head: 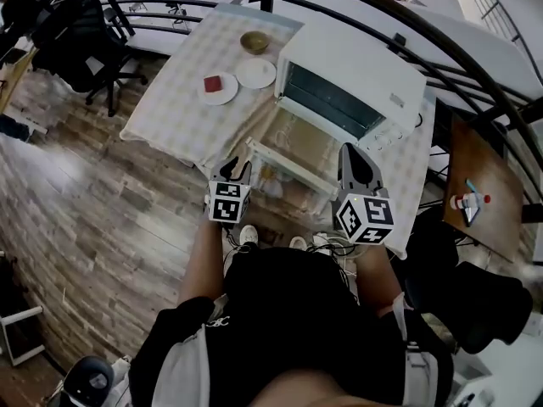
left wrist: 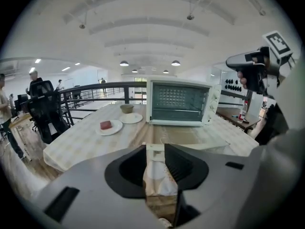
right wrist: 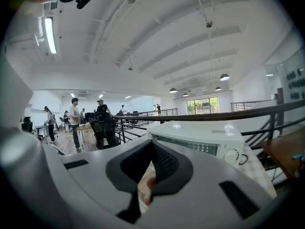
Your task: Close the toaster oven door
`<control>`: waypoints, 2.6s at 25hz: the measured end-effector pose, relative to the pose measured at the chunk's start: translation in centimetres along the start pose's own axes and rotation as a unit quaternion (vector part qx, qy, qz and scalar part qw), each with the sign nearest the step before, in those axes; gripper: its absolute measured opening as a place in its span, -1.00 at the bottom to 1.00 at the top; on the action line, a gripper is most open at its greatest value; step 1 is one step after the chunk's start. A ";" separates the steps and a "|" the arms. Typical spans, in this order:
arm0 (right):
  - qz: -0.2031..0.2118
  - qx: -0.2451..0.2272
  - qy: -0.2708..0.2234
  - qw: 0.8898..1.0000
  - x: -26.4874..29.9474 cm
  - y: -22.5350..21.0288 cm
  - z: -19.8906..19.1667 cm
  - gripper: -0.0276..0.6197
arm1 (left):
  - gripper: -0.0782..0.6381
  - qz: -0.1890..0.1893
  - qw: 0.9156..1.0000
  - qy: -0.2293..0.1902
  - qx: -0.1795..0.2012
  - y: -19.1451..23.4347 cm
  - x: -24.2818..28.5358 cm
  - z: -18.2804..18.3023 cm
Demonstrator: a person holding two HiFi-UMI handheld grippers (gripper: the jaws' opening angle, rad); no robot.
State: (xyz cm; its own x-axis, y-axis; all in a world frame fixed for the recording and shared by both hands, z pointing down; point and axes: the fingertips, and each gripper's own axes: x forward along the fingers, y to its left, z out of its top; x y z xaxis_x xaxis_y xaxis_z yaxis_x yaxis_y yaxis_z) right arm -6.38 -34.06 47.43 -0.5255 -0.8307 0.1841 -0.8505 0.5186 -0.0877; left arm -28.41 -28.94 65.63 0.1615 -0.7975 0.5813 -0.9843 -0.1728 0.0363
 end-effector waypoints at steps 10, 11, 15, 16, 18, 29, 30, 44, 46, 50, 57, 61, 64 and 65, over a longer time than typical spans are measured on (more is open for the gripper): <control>-0.100 -0.003 0.029 0.995 -2.8 -3.3 -1.7 -0.92 | -0.42 -0.043 0.998 0.039 -0.012 1.7 6.7 -3.1; -0.107 -0.003 0.033 0.994 -3.0 -3.4 -1.9 -0.92 | -0.42 -0.050 0.998 0.044 -0.012 1.8 7.3 -3.4; -0.131 0.001 0.040 0.991 -3.8 -3.9 -2.5 -0.92 | -0.42 -0.081 0.994 0.066 -0.007 1.0 9.0 -4.3; -0.137 0.002 0.040 0.990 -4.0 -3.9 -2.5 -0.92 | -0.42 -0.088 0.994 0.070 -0.003 0.8 9.3 -4.6; -0.146 0.002 0.039 0.988 -4.3 -3.8 -2.4 -0.92 | -0.42 -0.096 0.992 0.075 0.011 0.5 9.9 -4.9; -0.191 0.007 0.038 0.981 -6.2 -4.1 -2.8 -0.92 | -0.51 -0.101 0.991 0.078 0.044 0.9 12.0 -4.4; -0.193 0.008 0.038 0.980 -6.3 -4.1 -2.8 -0.92 | -0.58 -0.103 0.991 0.074 0.047 0.7 11.8 -4.1; -0.169 0.012 -0.002 0.986 -5.2 -3.6 -0.9 -0.92 | -0.58 -0.142 0.988 0.047 0.029 -0.2 8.4 4.7; -0.171 0.008 -0.009 0.985 -5.2 -3.8 -0.5 -0.92 | -0.58 -0.144 0.989 0.044 0.016 -0.2 8.3 6.2; -0.172 -0.007 -0.020 0.985 -5.3 -4.0 0.1 -0.92 | -0.58 -0.150 0.988 0.018 -0.014 -0.2 8.0 9.3; -0.176 -0.002 -0.032 0.984 -5.7 -5.5 0.7 -0.92 | -0.58 -0.150 0.986 0.002 -0.072 -0.2 8.7 14.1; -0.173 0.002 -0.035 0.984 -5.7 -6.6 0.9 -0.92 | -0.59 -0.165 0.980 -0.012 -0.110 -0.8 9.9 16.7; -0.172 0.004 -0.040 0.984 -5.5 -7.3 1.3 -0.92 | -0.58 -0.178 0.975 -0.016 -0.135 -0.9 10.8 18.4; -0.171 0.003 -0.042 0.984 -5.4 -7.5 1.5 -0.92 | -0.58 -0.182 0.973 -0.016 -0.141 -0.9 11.0 18.9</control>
State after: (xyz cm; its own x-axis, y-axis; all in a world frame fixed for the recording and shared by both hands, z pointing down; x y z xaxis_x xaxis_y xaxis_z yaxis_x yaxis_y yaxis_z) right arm 2.83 -33.83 45.62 -0.2091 -0.9702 0.1225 -0.9778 0.2055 -0.0413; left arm -24.34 -48.53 56.63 0.5004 -0.7321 0.4622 -0.8413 -0.2853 0.4591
